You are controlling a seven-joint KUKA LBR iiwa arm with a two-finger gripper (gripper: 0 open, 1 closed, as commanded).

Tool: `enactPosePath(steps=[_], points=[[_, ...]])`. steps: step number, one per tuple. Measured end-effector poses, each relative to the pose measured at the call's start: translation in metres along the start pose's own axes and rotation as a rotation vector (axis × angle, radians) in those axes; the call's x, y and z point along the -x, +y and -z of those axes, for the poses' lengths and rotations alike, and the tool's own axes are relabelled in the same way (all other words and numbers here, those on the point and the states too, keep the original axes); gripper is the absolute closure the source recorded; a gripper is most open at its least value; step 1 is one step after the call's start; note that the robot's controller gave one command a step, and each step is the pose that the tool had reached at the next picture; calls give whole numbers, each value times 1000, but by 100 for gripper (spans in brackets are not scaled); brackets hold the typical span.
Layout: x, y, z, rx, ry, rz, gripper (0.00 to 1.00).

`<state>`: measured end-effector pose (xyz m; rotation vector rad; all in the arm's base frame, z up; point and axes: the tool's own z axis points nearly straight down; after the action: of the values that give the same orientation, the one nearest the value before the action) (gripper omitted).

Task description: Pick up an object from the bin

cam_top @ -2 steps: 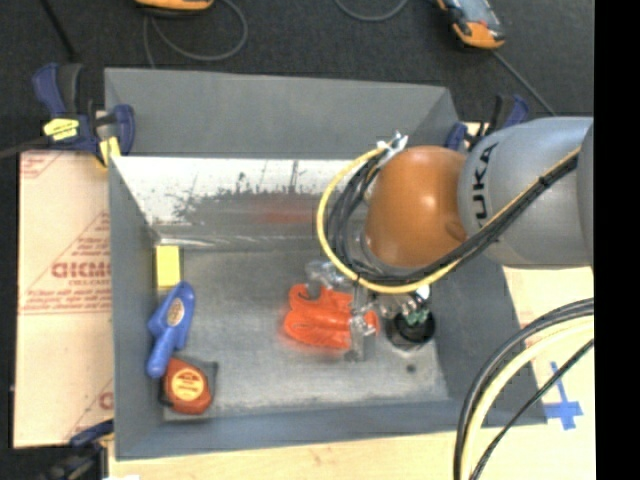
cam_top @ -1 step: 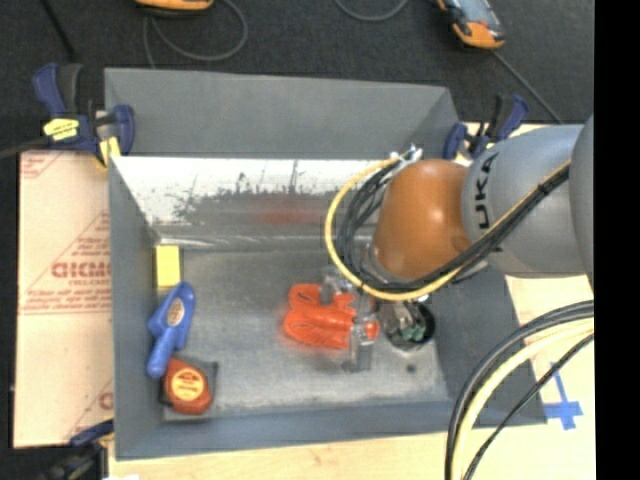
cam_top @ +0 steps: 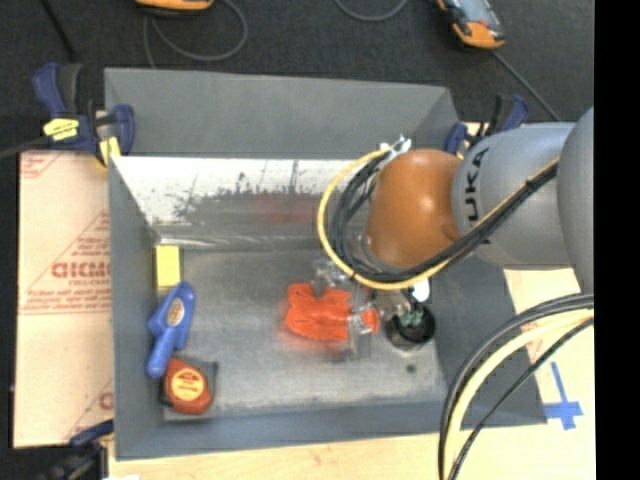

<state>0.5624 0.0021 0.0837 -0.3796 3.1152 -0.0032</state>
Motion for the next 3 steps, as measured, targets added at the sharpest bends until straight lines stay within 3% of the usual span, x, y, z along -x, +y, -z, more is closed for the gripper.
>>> enactPosePath(steps=[1, 2, 3], points=[[8, -5, -6, 3, -1, -9, 0], [15, -9, -10, 3, -8, -194, 100], [15, -9, -10, 3, -8, -195, 100]])
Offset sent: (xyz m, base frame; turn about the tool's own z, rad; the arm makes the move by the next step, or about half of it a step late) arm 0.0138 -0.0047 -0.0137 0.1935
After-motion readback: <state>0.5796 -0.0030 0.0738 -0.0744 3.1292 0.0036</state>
